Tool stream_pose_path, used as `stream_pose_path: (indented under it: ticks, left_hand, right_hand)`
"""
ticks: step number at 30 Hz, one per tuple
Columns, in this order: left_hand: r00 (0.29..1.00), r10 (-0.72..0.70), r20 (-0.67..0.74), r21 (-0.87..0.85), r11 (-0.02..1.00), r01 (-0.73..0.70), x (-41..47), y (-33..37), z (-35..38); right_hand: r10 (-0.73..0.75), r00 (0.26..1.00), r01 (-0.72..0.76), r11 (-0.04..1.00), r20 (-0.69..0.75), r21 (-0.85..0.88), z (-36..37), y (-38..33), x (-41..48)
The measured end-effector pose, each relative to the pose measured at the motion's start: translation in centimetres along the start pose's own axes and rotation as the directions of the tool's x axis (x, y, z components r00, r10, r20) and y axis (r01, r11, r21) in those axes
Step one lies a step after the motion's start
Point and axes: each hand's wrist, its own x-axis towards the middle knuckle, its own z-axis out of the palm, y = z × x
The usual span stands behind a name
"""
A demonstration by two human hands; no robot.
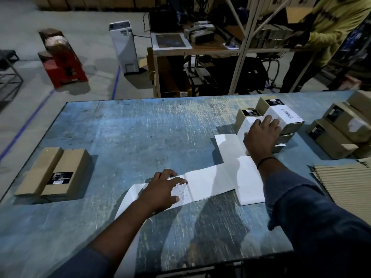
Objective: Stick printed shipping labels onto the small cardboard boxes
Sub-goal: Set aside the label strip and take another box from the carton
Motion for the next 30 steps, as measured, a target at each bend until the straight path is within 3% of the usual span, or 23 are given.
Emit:
stream_pose_path:
  ticks: [3, 5, 8, 10, 12, 14, 16, 18, 21, 24, 26, 27, 30]
  left_hand:
    - [0.996, 0.013, 0.088, 0.025, 1.000, -0.015, -0.2, -0.5, -0.3]
    - [0.994, 0.027, 0.106, 0.026, 0.999, -0.029, -0.6, -0.7, -0.4]
    - [0.997, 0.034, 0.063, 0.039, 0.999, -0.036, -1.6, -0.6, -0.6]
    - [1.000, -0.006, 0.025, 0.145, 0.989, 0.002, -2.5, -0.4, -0.8]
    - [0.997, -0.077, -0.015, 0.280, 0.957, 0.078, -3.8, -0.3, -1.3]
    - [0.984, -0.172, -0.036, 0.385, 0.907, 0.172, -5.4, -0.8, -1.9]
    - [0.949, -0.311, -0.056, 0.383, 0.871, 0.308, -6.9, -2.1, -2.6]
    - [0.898, -0.440, -0.005, 0.231, 0.873, 0.429, -7.8, -4.0, -3.9]
    - [0.859, -0.453, 0.239, -0.230, 0.833, 0.503, -8.8, -7.0, -6.8]
    - [0.846, -0.287, 0.450, -0.657, 0.535, 0.531, -10.4, -8.5, -8.3]
    - [0.851, -0.177, 0.494, -0.761, 0.384, 0.522, -11.3, -9.3, -8.1]
    - [0.855, -0.158, 0.494, -0.774, 0.368, 0.515, -11.6, -9.6, -8.1]
    - [0.860, -0.162, 0.485, -0.732, 0.463, 0.500, -12.4, -10.1, -9.0]
  right_hand:
    - [-0.071, 0.997, 0.070, 0.992, 0.002, 0.101, -1.1, -1.7, -2.0]
    - [-0.227, 0.974, 0.224, 0.922, -0.028, 0.317, -1.6, -4.0, -5.5]
    - [-0.562, 0.827, 0.443, 0.639, -0.012, 0.629, -1.5, -7.5, -12.9]
    - [-0.708, 0.706, 0.549, 0.527, -0.022, 0.649, -0.7, -8.6, -17.0]
    - [-0.750, 0.661, 0.606, 0.523, -0.013, 0.599, 0.4, -8.6, -19.2]
    - [-0.728, 0.685, 0.600, 0.558, -0.009, 0.573, 1.1, -8.1, -19.9]
    - [-0.687, 0.727, 0.569, 0.596, -0.007, 0.567, 1.5, -7.5, -19.9]
    - [-0.641, 0.768, 0.536, 0.645, 0.003, 0.545, 1.6, -6.9, -19.9]
    - [-0.608, 0.794, 0.518, 0.685, 0.011, 0.512, 1.6, -6.2, -20.4]
    - [-0.594, 0.804, 0.502, 0.705, 0.030, 0.501, 1.4, -6.0, -20.6]
    - [-0.583, 0.811, 0.492, 0.721, 0.043, 0.488, 1.3, -6.0, -20.6]
    - [-0.576, 0.816, 0.486, 0.731, 0.050, 0.479, 1.2, -6.0, -20.6]
    - [-0.527, 0.847, 0.449, 0.779, 0.070, 0.438, 1.0, -5.3, -20.5]
